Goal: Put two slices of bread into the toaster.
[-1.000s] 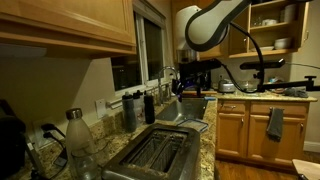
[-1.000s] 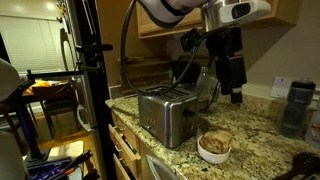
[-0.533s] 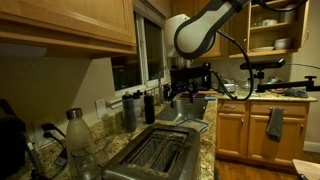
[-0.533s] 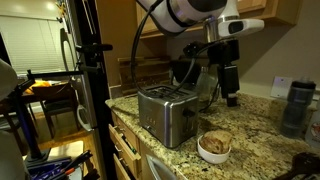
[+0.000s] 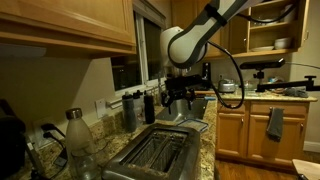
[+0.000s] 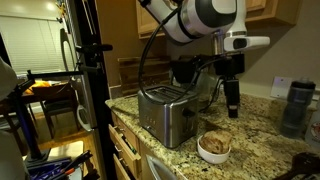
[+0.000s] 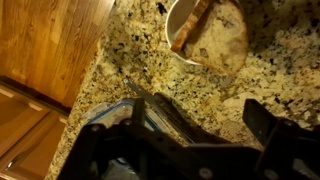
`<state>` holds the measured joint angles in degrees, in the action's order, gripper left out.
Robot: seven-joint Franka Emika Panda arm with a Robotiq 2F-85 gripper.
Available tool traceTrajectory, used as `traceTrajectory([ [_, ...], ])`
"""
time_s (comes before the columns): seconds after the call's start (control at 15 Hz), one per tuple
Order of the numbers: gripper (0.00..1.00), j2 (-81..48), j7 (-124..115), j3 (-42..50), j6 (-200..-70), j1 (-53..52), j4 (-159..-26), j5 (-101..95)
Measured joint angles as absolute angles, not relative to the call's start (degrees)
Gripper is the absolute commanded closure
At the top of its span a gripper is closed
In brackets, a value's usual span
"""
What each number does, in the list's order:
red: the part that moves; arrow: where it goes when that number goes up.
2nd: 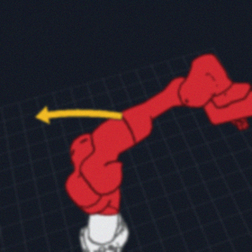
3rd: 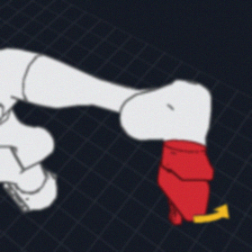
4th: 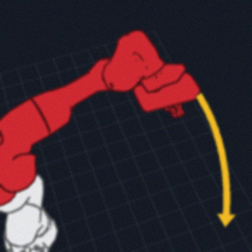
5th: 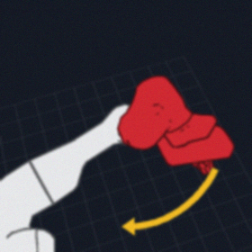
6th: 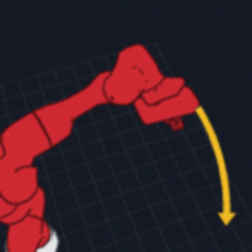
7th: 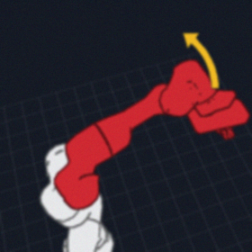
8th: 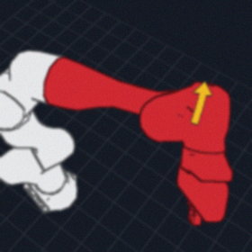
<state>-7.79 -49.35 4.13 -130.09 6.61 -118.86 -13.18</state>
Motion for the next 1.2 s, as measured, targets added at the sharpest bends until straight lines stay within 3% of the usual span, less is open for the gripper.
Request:
traceTrajectory([
  [1.2, 0.0, -16.0, -46.5, 5.1, -131.6, 5.3, -114.8, -6.1],
])
